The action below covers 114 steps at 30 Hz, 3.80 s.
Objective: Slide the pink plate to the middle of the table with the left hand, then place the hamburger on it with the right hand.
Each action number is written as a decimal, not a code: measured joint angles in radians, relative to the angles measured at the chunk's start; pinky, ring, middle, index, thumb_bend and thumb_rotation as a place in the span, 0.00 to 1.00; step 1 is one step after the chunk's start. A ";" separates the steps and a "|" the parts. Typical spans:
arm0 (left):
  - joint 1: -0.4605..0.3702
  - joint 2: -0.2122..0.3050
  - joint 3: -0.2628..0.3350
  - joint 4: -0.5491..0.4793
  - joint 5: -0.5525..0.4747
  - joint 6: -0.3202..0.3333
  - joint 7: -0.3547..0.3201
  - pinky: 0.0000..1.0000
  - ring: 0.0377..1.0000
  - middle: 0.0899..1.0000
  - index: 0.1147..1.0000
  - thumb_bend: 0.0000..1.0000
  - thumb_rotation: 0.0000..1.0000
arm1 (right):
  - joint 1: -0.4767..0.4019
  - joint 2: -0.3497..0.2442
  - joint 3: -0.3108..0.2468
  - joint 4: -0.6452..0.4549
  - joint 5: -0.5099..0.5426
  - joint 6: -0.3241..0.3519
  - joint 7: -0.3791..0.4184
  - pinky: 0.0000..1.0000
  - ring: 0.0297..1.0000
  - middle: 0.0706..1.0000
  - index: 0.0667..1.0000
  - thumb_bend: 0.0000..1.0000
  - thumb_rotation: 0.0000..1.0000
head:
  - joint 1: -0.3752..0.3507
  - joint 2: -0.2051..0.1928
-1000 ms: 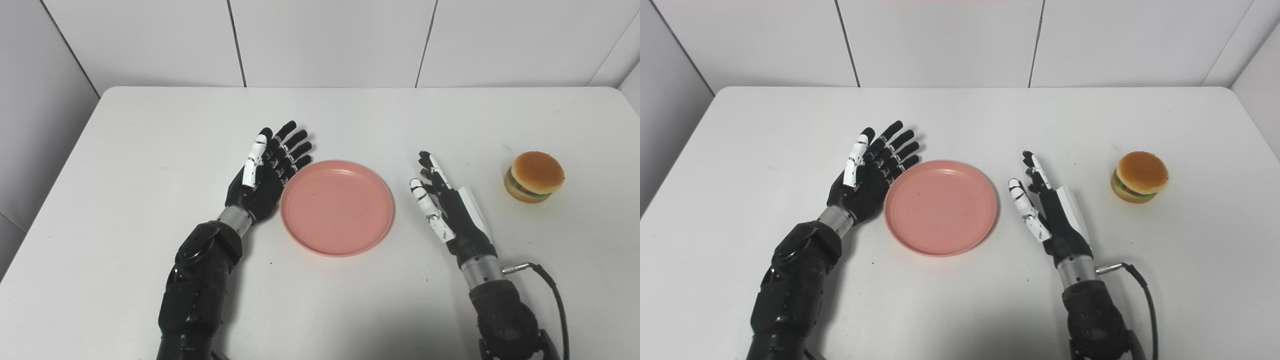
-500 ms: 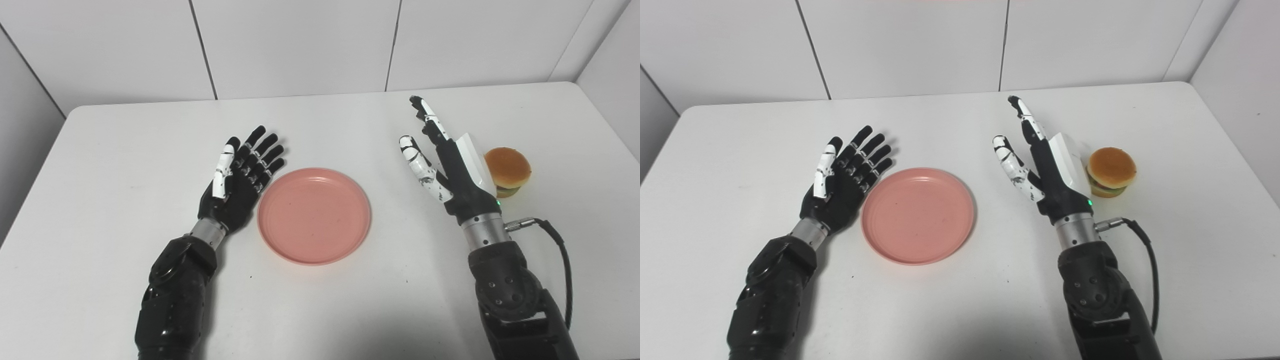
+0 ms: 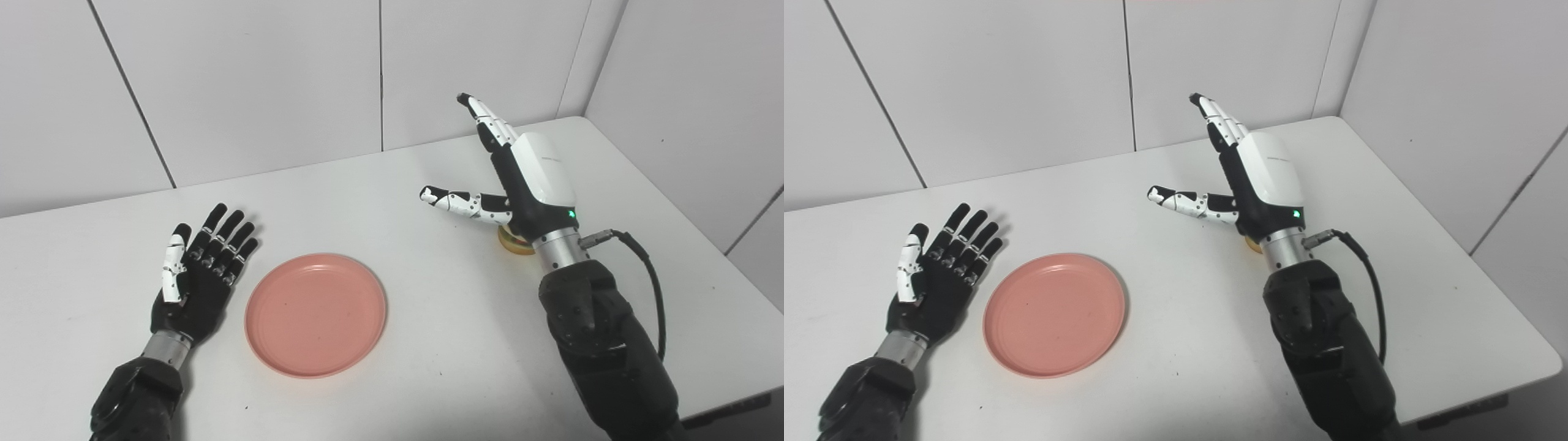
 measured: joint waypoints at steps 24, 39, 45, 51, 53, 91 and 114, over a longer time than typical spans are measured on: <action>-0.011 0.019 0.007 0.016 0.000 0.001 0.001 0.94 0.91 0.91 0.91 0.38 1.00 | 0.006 -0.059 -0.069 0.045 -0.160 0.198 0.093 0.78 0.91 0.95 0.98 0.96 0.72 | -0.037 0.029; -0.008 0.032 0.006 0.010 0.000 0.002 0.003 0.94 0.91 0.91 0.91 0.39 1.00 | 0.032 -0.077 -0.069 0.157 -0.133 0.236 0.118 0.81 0.94 0.96 1.00 1.00 0.75 | -0.046 0.044; -0.008 0.034 0.004 0.009 0.000 0.002 0.006 0.93 0.90 0.91 0.90 0.39 1.00 | 0.032 -0.076 -0.065 0.194 -0.096 0.235 0.100 0.82 0.94 0.97 1.00 1.00 0.73 | -0.043 0.055; -0.007 0.037 0.004 0.007 0.000 0.003 0.006 0.94 0.91 0.91 0.91 0.39 1.00 | 0.032 -0.071 -0.049 0.230 -0.059 0.235 0.082 0.82 0.93 0.96 0.98 1.00 0.72 | -0.046 0.064; -0.003 0.038 0.005 -0.005 0.000 0.012 0.009 0.93 0.91 0.91 0.91 0.39 1.00 | 0.032 -0.065 -0.042 0.241 -0.055 0.235 0.077 0.82 0.93 0.96 0.98 1.00 0.71 | -0.046 0.064; 0.005 0.046 0.002 -0.028 0.000 0.031 0.010 0.93 0.90 0.91 0.91 0.40 1.00 | 0.025 -0.073 -0.011 0.333 -0.088 0.268 0.045 0.40 0.49 0.56 0.63 0.73 0.31 | -0.035 0.097; 0.008 0.043 0.003 -0.036 0.000 0.033 0.010 0.92 0.91 0.91 0.91 0.39 1.00 | 0.015 -0.075 -0.027 0.353 0.108 0.263 -0.060 0.33 0.39 0.41 0.45 0.50 0.14 | 0.011 0.098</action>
